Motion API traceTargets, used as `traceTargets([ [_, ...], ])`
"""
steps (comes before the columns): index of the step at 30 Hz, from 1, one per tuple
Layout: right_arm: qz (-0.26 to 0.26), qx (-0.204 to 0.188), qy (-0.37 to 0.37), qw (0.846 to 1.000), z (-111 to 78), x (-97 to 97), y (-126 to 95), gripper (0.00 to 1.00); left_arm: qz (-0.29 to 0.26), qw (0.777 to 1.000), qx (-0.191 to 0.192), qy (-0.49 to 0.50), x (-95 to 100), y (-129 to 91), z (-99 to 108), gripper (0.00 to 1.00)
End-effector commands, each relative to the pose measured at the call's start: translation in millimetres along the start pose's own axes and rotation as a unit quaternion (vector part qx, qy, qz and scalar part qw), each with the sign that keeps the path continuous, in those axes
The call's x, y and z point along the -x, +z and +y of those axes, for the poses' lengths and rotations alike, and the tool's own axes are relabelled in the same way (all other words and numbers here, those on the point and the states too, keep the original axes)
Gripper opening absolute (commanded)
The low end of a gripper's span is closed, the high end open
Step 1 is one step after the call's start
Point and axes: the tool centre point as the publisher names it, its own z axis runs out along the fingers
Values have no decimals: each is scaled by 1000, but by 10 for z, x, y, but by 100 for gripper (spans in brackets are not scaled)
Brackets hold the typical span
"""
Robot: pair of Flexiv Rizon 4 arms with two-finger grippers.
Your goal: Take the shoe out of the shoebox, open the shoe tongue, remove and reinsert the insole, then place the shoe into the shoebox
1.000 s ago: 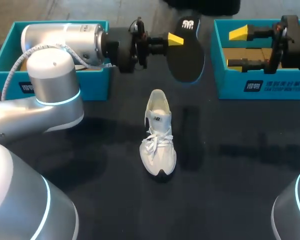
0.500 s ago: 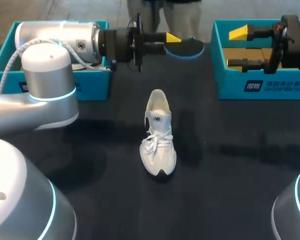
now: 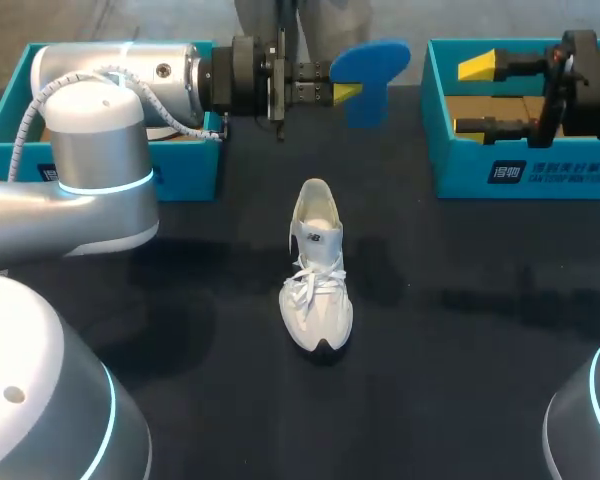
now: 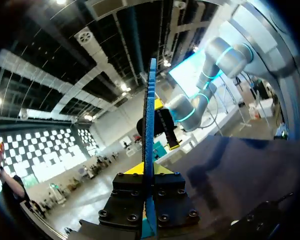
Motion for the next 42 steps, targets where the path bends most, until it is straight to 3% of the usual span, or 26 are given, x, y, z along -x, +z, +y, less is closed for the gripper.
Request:
traceTargets([
  [1,-1,1,0,1000,0,2,14,100,-6,983,8,-184,11,12,-24,0],
  [6,-1,1,0,1000,0,2,14,100,-17,972,4,-234,18,13,-31,0],
  [8,-1,1,0,1000,0,2,14,100,-30,942,-4,-335,24,3,-26,0],
  [9,-1,1,0,1000,0,2,14,100,-31,938,-3,-347,25,3,-25,0],
  [10,-1,1,0,1000,0,2,14,100,-31,915,31,-402,15,5,12,0],
  [13,-1,1,0,1000,0,2,14,100,-37,866,55,-496,-23,5,52,0],
  [14,-1,1,0,1000,0,2,14,100,-37,839,67,-539,-31,5,61,0],
  [15,-1,1,0,1000,0,2,14,100,-34,833,73,-547,-43,6,65,0],
  [17,-1,1,0,1000,0,2,14,100,-36,794,69,-603,-55,7,51,0],
  [18,-1,1,0,1000,0,2,14,100,-34,787,66,-612,-61,6,44,0],
  [22,-1,1,0,1000,0,2,14,100,-29,723,43,-689,-14,-13,-5,0],
  [24,-1,1,0,1000,0,2,14,100,-27,704,35,-709,10,-27,3,0],
  [35,-1,1,0,1000,0,2,14,100,30,550,-10,-834,34,-42,79,0],
  [38,-1,1,0,1000,0,2,14,100,39,526,-27,-849,50,-40,76,0],
  [42,-1,1,0,1000,0,2,14,100,39,526,-27,-849,50,-40,76,0],
])
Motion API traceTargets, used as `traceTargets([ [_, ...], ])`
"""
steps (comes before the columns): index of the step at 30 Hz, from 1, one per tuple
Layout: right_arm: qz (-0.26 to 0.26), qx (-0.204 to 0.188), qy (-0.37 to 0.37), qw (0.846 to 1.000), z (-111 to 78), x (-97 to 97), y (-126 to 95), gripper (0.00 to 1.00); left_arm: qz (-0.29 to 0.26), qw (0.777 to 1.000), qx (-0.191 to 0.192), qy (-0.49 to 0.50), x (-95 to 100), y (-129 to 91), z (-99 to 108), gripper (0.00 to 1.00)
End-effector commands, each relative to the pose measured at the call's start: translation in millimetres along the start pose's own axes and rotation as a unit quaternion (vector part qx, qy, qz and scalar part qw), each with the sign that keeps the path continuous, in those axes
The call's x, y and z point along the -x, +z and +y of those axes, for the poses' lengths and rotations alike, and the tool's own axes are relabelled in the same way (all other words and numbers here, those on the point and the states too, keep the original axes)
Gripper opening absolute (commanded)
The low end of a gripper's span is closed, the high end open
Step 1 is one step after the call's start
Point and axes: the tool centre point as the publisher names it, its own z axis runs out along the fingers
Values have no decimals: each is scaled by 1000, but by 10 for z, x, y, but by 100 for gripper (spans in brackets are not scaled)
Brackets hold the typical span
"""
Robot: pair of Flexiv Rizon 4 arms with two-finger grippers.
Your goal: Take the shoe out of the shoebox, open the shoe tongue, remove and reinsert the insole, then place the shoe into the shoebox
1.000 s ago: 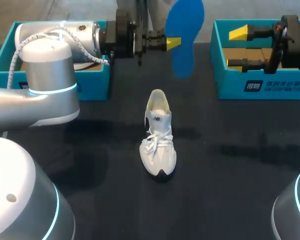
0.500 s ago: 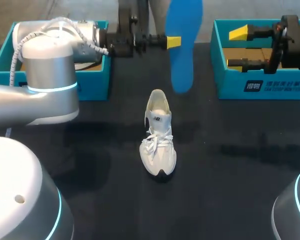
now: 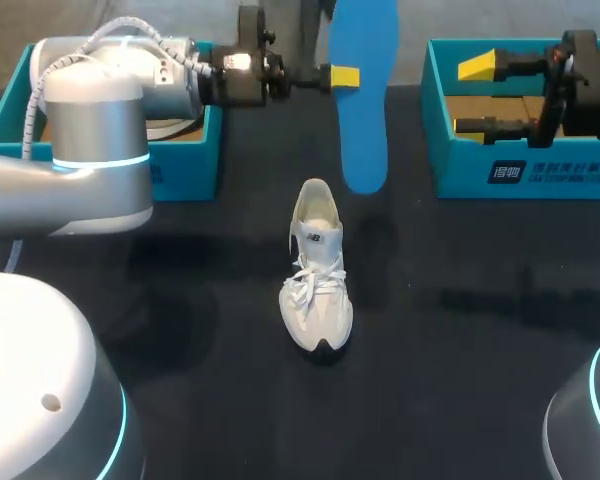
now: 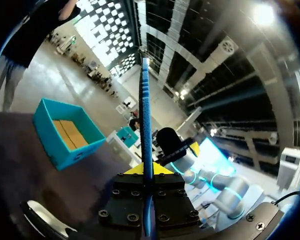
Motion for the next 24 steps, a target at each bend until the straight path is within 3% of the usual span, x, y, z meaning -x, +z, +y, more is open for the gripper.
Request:
traceTargets([
  [1,-1,0,0,1000,0,2,13,100,60,947,7,-314,45,-4,-28,0],
  [22,-1,0,0,1000,0,2,13,100,67,946,18,-317,66,19,3,0],
  [24,-22,-6,3,1000,24,-37,24,100,69,945,23,-319,76,31,19,0],
])
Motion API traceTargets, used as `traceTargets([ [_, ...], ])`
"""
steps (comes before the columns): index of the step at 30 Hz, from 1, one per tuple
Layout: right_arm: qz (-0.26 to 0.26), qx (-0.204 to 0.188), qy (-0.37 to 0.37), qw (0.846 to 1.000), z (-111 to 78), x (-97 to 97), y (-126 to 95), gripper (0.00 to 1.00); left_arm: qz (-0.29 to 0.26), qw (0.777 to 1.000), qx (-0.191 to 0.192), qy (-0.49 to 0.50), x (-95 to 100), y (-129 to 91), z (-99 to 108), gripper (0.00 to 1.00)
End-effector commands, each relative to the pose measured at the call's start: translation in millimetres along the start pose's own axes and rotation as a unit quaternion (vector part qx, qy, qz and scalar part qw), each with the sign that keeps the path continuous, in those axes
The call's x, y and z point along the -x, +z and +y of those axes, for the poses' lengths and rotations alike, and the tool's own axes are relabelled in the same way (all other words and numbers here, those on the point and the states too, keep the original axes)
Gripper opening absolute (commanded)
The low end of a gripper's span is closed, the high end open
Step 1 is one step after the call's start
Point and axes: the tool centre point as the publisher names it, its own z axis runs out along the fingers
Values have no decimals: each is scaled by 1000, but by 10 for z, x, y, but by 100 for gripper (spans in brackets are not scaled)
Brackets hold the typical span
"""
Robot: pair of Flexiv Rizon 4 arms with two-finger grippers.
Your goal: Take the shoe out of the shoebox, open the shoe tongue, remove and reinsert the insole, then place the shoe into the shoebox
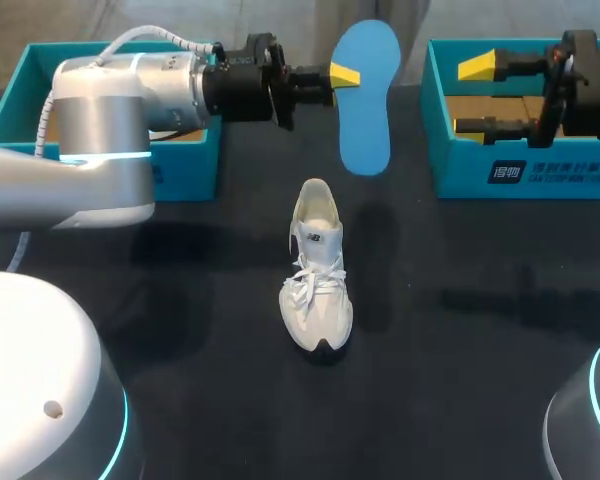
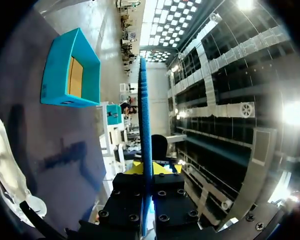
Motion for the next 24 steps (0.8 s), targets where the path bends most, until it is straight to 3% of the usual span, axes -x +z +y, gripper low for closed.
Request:
traceTargets([
  [1,-34,-8,4,999,34,-56,27,100,2,1000,10,-1,54,15,-40,0],
  [5,-78,-14,10,997,65,-142,49,100,1,1000,12,-5,73,33,-32,0],
  [6,-114,-15,17,993,86,-202,72,100,1,1000,14,-8,86,46,-30,0],
  [15,-208,-19,27,978,151,-420,179,100,2,1000,14,-21,99,77,-29,0],
  [20,-272,-15,38,962,175,-490,218,100,-2,1000,12,-24,84,87,-2,0],
  [21,-305,-10,43,951,182,-523,234,100,-3,1000,13,-24,82,87,0,0],
  [24,-340,-8,45,939,201,-564,266,100,-5,1000,13,-26,81,86,1,0],
])
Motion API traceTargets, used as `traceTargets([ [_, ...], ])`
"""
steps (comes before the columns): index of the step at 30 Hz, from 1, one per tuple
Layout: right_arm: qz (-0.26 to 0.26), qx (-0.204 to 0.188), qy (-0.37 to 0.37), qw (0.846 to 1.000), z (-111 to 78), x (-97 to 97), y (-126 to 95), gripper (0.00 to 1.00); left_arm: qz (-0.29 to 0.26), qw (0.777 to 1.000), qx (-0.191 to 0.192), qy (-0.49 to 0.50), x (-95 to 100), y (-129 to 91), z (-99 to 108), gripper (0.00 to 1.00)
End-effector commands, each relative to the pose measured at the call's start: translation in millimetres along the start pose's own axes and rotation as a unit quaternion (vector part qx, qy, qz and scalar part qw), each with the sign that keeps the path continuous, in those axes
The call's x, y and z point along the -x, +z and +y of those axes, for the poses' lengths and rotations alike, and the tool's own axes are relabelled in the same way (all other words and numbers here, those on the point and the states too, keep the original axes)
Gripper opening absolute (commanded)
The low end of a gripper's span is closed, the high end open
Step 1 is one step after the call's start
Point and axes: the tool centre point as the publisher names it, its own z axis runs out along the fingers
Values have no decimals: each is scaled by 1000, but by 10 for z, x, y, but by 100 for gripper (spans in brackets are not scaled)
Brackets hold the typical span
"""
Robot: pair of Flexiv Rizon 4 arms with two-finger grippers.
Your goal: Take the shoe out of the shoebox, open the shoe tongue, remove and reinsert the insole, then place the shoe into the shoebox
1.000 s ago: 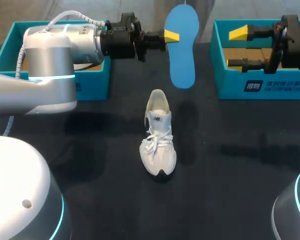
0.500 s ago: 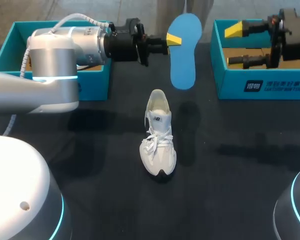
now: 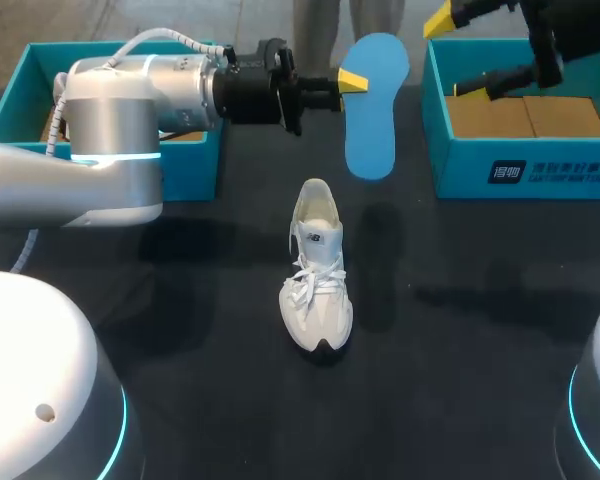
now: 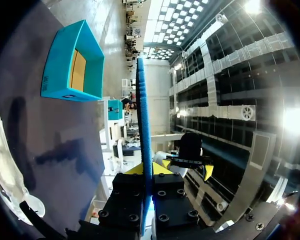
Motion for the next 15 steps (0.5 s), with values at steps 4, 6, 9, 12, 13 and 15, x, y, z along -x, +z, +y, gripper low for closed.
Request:
traceTargets([
  [4,-187,0,10,982,56,-171,57,100,-3,1000,0,-2,-11,-8,20,0],
  [6,-214,-4,13,977,69,-202,79,100,-4,1000,1,-3,-6,-11,23,0],
  [9,-250,-6,15,968,83,-246,111,100,-5,1000,1,-4,-2,-14,23,0],
  [12,-269,-8,16,963,91,-270,124,100,-5,1000,1,-4,-2,-14,24,0],
  [13,-290,-10,15,957,101,-300,146,100,-5,1000,2,-4,-1,-10,31,0],
  [15,-306,-11,13,952,113,-326,168,100,-5,1000,3,-5,-1,-10,33,0],
])
